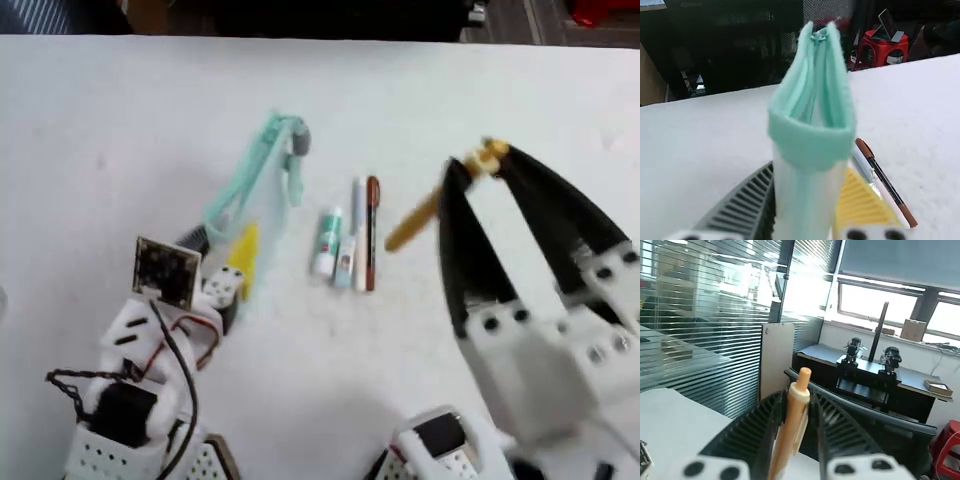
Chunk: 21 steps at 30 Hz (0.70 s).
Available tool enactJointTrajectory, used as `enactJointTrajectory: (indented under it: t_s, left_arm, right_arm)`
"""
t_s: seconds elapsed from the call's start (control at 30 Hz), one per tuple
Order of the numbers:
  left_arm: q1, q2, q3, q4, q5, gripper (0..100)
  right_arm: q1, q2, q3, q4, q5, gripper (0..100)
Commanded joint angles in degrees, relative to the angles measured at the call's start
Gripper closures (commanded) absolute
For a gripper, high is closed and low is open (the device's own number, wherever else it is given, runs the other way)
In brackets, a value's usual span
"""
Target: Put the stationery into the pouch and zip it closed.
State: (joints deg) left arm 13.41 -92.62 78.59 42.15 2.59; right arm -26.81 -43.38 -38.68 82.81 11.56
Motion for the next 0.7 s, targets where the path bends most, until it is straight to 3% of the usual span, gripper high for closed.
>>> enactJointTrajectory:
  t_s: [0.0,0.37,0.67]
  left_arm:
    - [0.0,-0.2,0.2,1.8,1.0,85]
    - [0.0,-0.2,0.2,1.7,0.7,84]
    - [0.0,-0.2,0.2,1.7,0.6,84]
  right_arm:
    - [-4.2,2.9,3.1,-4.4,0.9,98.1]
    - [-13.8,12.4,7.4,-19.5,0.9,98.1]
    - [-15.5,23.0,7.4,-22.5,0.9,98.1]
